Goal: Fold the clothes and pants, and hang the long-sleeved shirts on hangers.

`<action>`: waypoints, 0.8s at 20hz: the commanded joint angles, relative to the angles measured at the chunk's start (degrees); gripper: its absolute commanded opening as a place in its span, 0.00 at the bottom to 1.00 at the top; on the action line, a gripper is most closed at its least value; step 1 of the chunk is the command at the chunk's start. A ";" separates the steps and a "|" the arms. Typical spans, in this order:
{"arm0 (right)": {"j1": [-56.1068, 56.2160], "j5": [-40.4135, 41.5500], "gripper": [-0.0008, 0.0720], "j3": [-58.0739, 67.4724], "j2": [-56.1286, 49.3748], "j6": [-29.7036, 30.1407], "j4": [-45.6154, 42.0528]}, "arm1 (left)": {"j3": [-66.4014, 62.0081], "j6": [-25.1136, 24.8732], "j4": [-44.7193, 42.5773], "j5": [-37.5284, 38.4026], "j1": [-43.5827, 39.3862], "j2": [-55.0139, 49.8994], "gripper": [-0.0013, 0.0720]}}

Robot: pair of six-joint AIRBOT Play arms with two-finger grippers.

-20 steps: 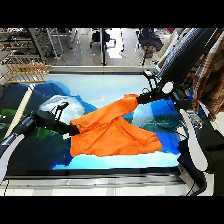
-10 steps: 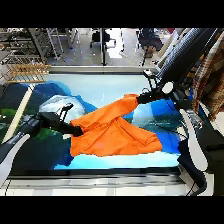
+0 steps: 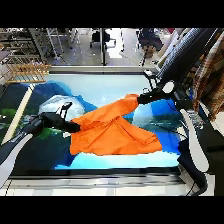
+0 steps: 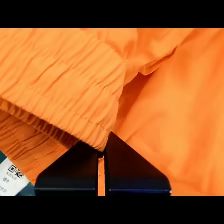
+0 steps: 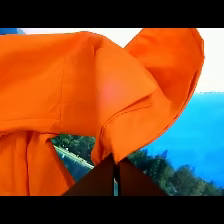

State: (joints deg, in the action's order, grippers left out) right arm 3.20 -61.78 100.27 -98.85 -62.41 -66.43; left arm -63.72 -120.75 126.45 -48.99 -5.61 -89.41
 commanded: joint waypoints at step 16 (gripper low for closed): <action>0.00 -16.28 0.03 0.02 54.64 0.55 -12.81 | -22.47 18.82 9.22 -18.32 11.43 55.95 0.03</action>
State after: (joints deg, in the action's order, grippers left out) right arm 3.20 -80.03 100.31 -53.28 -62.19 -78.06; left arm -82.61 -104.33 135.26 -70.02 5.48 -41.50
